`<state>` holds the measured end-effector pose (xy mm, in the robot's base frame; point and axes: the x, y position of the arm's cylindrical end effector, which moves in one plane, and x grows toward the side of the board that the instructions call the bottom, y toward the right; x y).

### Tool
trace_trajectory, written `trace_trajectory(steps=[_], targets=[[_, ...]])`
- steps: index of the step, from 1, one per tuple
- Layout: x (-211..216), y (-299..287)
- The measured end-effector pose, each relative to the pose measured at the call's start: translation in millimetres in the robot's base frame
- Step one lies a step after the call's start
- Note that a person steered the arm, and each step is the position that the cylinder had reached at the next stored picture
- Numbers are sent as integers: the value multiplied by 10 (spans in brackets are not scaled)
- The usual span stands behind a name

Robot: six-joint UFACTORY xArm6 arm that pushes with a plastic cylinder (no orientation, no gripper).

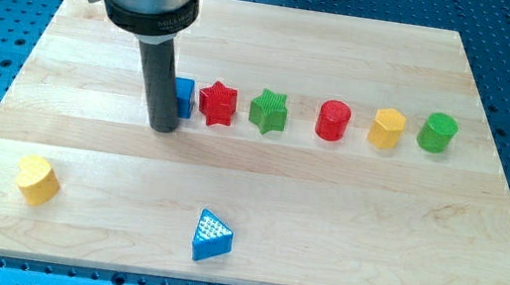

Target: Place the heart to the left of cube

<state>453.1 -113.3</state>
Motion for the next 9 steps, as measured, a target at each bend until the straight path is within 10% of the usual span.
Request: trace_trajectory(steps=[2,5,9], targets=[[935,120],[1324,-1399],[421,-580]])
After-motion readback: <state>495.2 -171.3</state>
